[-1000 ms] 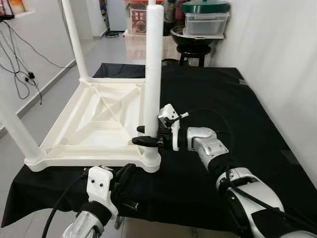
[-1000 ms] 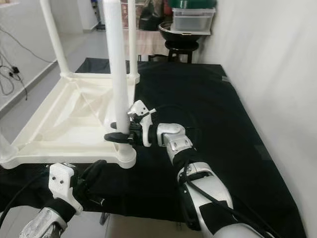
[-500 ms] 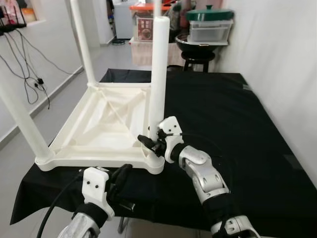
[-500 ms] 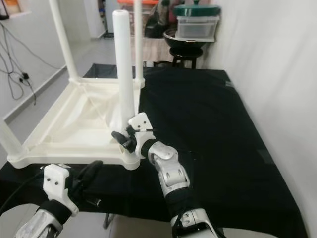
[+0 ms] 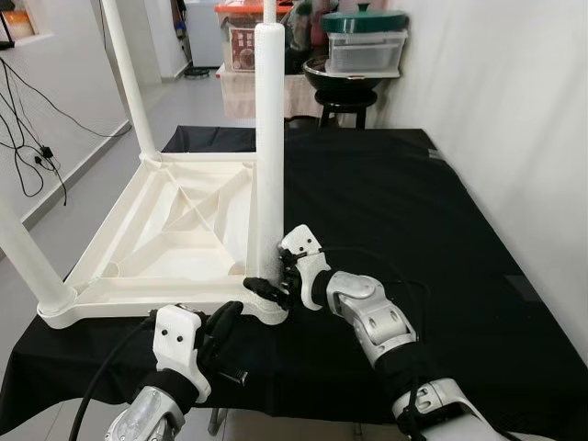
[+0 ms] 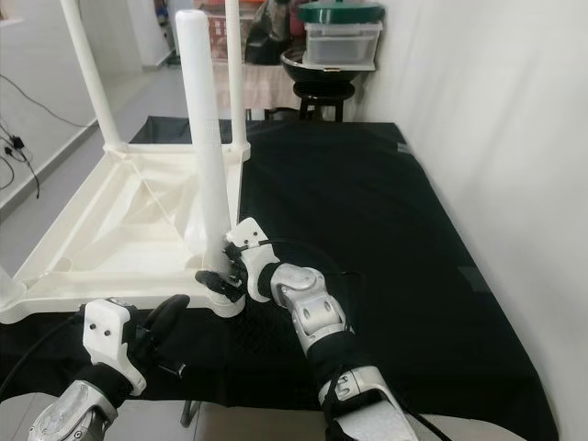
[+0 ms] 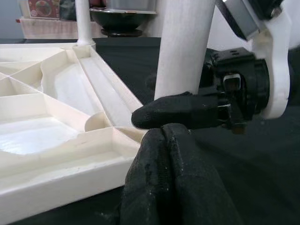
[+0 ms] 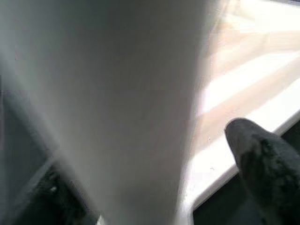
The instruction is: Building children table
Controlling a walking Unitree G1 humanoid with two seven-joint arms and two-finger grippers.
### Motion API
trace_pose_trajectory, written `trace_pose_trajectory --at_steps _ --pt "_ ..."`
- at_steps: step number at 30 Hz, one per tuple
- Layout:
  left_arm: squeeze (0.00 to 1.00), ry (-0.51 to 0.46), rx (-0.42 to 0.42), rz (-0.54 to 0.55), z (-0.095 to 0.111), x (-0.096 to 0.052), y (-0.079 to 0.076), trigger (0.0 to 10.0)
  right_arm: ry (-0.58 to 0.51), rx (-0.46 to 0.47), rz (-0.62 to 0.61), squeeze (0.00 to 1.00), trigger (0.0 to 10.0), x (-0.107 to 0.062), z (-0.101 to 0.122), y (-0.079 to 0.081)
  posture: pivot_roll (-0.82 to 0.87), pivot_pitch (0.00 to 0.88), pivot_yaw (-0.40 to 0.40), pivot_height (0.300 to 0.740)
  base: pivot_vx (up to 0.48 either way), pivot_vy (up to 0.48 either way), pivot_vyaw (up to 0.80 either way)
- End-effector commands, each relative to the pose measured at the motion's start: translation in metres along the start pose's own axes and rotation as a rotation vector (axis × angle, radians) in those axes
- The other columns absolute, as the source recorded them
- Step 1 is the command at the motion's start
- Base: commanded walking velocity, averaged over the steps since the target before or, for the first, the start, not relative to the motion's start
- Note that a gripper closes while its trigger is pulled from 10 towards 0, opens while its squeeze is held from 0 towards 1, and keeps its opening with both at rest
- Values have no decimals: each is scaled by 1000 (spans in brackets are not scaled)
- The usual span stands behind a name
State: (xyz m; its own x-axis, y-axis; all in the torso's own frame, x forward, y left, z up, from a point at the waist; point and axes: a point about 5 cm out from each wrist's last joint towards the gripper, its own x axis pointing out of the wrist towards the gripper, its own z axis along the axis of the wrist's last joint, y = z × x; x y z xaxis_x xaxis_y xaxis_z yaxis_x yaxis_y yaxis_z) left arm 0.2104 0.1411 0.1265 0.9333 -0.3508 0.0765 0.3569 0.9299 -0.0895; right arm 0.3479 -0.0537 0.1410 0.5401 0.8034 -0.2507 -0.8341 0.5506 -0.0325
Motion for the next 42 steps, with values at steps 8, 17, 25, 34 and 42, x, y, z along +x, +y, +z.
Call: trace_pose_trajectory --at_steps 8,17,25,34,42 --pt "0 8 -1 0 -3 0 -1 10000 -129 -86 324 0 10000 6 35 0 52 0 -39 740 0 0 0" --pt "0 10 -8 2 -4 -2 -5 10000 -130 -17 431 0 0 13 44 0 64 0 -48 740 0 0 0" --pt "0 4 -14 1 -3 -2 -8 10000 -153 -37 339 0 0 -1 33 -16 48 0 -47 740 0 0 0" --pt "0 -1 -14 1 0 -4 -6 10000 -89 -6 -128 0 0 -3 -10 16 16 17 -38 740 0 0 0" --pt "0 4 -6 -2 -1 -3 -4 10000 -41 -24 -219 0 10000 11 -12 21 20 0 -31 740 0 0 0"
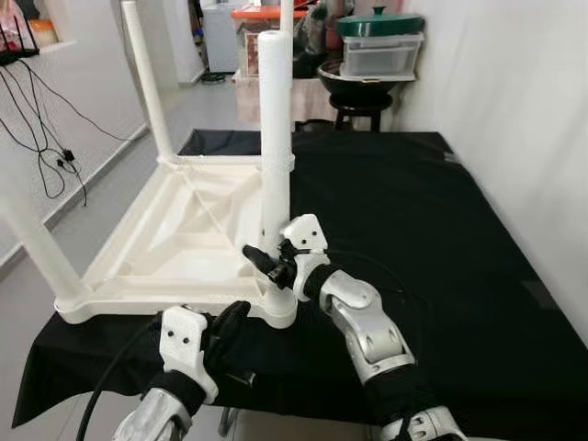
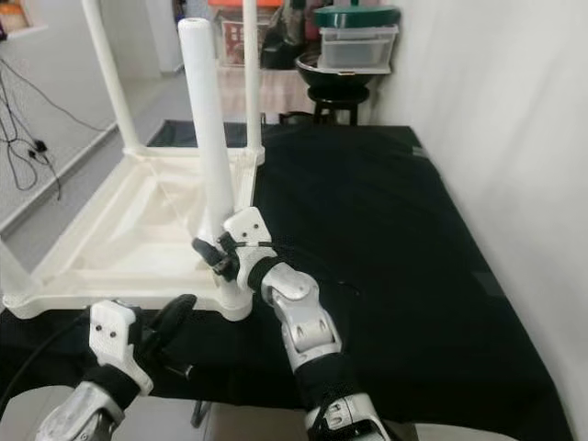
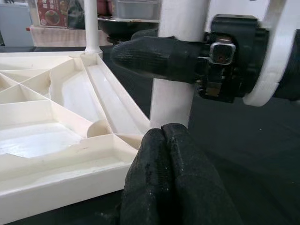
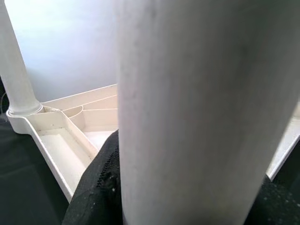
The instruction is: Building children table
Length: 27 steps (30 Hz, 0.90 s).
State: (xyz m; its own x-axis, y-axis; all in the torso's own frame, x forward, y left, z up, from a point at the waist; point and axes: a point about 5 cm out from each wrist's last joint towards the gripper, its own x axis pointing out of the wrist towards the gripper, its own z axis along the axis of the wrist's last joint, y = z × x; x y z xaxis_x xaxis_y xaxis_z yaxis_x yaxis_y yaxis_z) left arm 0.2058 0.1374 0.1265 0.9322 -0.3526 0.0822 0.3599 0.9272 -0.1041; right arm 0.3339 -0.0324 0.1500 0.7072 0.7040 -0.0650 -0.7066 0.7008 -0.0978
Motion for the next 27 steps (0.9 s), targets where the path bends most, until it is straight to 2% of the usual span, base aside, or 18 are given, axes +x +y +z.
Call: trace_pose_trajectory --at_steps 1,2,3,4,5,6,9,11,12,13,14,15,18,20,23,24,26,27 --pt "0 10 9 1 -1 0 1 10000 133 -6 -12 0 10000 0 -24 -1 20 0 -31 740 0 0 0" --pt "0 8 10 7 -1 1 1 10000 132 5 -17 0 10000 1 -22 -2 20 0 -31 740 0 0 0" --pt "0 6 10 10 -1 1 2 10000 124 25 -22 816 10000 2 -18 -1 23 0 -31 740 0 0 0" --pt "0 6 10 10 -1 1 2 10000 124 25 -22 816 10000 2 -18 -1 23 0 -31 740 0 0 0" --pt "0 6 9 10 -1 1 2 10000 92 53 74 1000 10000 3 -9 6 23 0 -29 740 0 0 0" --pt "0 6 9 10 -1 1 2 10000 92 53 74 1000 10000 3 -9 6 23 0 -29 740 0 0 0" --pt "0 7 8 7 -1 2 2 10000 50 43 211 1000 10000 6 0 11 23 0 -30 740 0 0 0" --pt "0 7 7 5 -1 2 1 10000 -3 0 368 1000 10000 8 11 7 26 0 -33 740 0 0 0" --pt "0 7 7 5 -1 2 1 10000 -3 0 368 1000 10000 8 11 7 26 0 -33 740 0 0 0" --pt "0 6 6 6 -1 3 1 10000 -19 -21 482 910 10000 8 16 6 30 0 -38 740 0 0 0" --pt "0 6 6 6 -1 3 1 10000 -19 -21 482 910 10000 8 16 6 30 0 -38 740 0 0 0" --pt "0 5 6 7 -1 3 1 10000 -18 -39 559 0 10000 9 20 3 35 0 -40 740 0 0 0" --pt "0 5 5 8 -1 2 0 10000 -14 -48 602 0 10000 9 22 1 37 0 -40 740 0 0 0" --pt "0 5 4 10 -2 2 0 10000 -5 -35 717 0 10000 11 29 -3 43 0 -40 740 0 0 0" --pt "0 6 4 10 -2 2 0 10000 1 -13 749 0 10000 12 31 -4 44 0 -40 740 0 0 0" --pt "0 7 3 10 -2 2 0 10000 12 5 759 0 9098 13 31 -6 48 0 -44 740 0 0 0" --pt "0 7 3 10 -2 2 0 10000 12 5 759 0 9098 13 31 -6 48 0 -44 740 0 0 0" --pt "0 7 2 10 -2 2 0 10000 24 13 752 0 0 13 29 -7 49 0 -45 740 0 0 0"
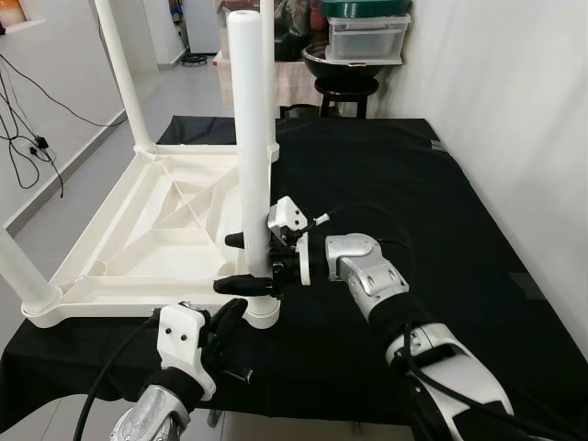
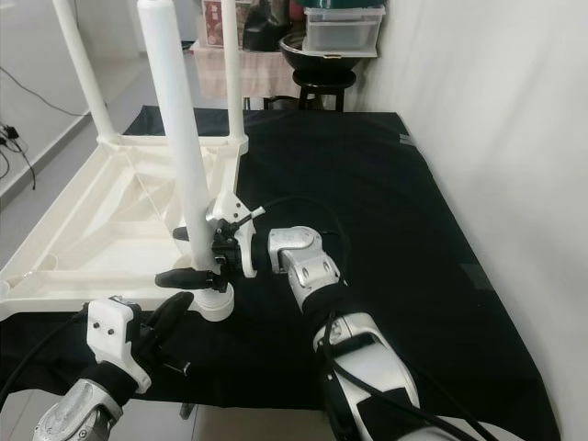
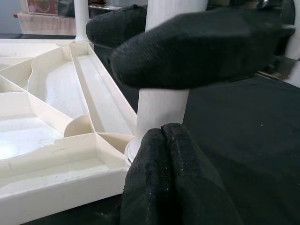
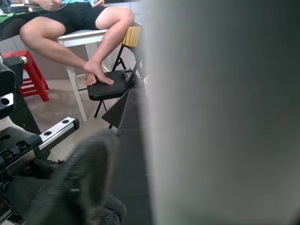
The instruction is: Building children table
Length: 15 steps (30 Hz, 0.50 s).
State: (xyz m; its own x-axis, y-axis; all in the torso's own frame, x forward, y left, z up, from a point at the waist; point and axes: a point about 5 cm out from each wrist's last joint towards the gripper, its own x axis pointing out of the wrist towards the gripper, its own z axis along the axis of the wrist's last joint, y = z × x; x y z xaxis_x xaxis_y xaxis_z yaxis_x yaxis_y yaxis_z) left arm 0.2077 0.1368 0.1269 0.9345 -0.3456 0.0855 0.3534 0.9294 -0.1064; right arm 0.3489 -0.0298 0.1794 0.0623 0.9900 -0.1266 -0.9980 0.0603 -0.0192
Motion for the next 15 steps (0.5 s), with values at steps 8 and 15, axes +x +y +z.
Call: trace_pose_trajectory --at_steps 8,15 --pt "0 8 2 4 -2 -1 -2 10000 -11 34 -38 0 0 -4 -10 -3 37 3 -43 740 0 0 0" --pt "0 5 1 4 0 -2 -2 10000 -1 58 -217 0 0 -13 -25 -5 32 13 -50 740 0 0 0"
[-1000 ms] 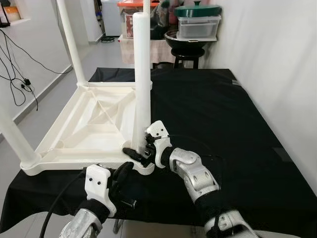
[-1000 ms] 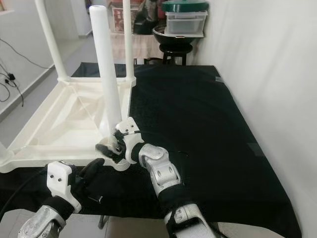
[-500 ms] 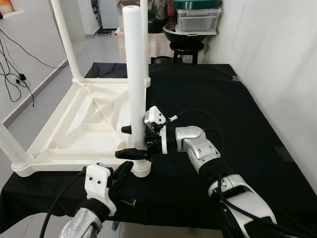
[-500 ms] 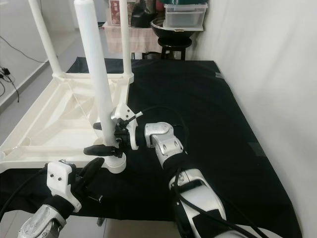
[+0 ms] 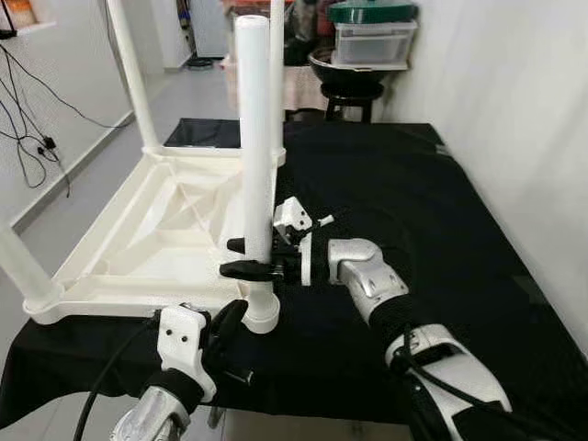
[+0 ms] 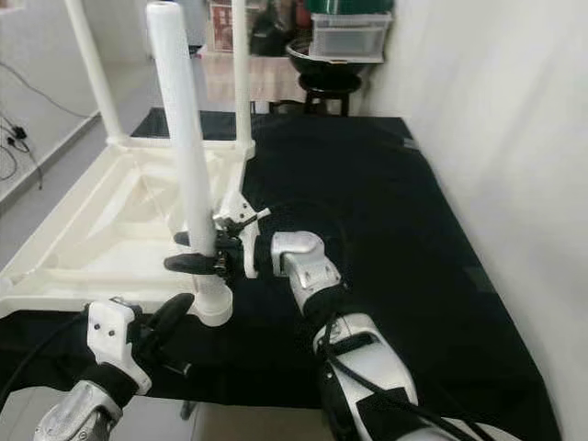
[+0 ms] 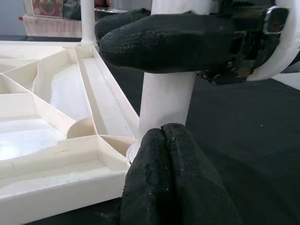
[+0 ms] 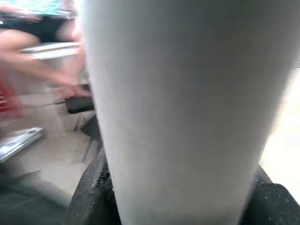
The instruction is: Building children table
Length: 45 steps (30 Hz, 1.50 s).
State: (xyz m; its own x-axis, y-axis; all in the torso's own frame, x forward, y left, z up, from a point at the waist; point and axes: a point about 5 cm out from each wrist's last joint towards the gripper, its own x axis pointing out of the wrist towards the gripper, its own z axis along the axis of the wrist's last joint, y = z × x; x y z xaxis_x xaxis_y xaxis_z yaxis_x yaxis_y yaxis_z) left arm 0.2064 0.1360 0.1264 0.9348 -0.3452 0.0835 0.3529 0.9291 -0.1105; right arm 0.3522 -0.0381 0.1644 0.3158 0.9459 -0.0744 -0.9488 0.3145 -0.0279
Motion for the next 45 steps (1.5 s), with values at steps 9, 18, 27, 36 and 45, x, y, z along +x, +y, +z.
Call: trace_pose_trajectory --at_steps 9,18,27,36,45 --pt "0 5 4 -2 0 0 1 10000 118 27 -436 0 0 9 -37 24 20 8 -45 740 0 0 0" --pt "0 -2 8 11 -1 1 1 10000 129 1 -522 231 10000 19 -28 17 31 0 -51 740 0 0 0" --pt "0 13 32 4 -2 1 1 10000 73 61 -455 1000 10000 11 -24 19 38 0 -45 740 0 0 0" --pt "0 7 101 33 11 -6 6 10000 137 15 -242 761 10000 -19 -34 24 20 0 -25 740 0 0 0" --pt "0 -60 148 181 40 -22 32 10000 173 19 -198 0 10000 -54 -39 17 23 12 -13 740 0 0 0"
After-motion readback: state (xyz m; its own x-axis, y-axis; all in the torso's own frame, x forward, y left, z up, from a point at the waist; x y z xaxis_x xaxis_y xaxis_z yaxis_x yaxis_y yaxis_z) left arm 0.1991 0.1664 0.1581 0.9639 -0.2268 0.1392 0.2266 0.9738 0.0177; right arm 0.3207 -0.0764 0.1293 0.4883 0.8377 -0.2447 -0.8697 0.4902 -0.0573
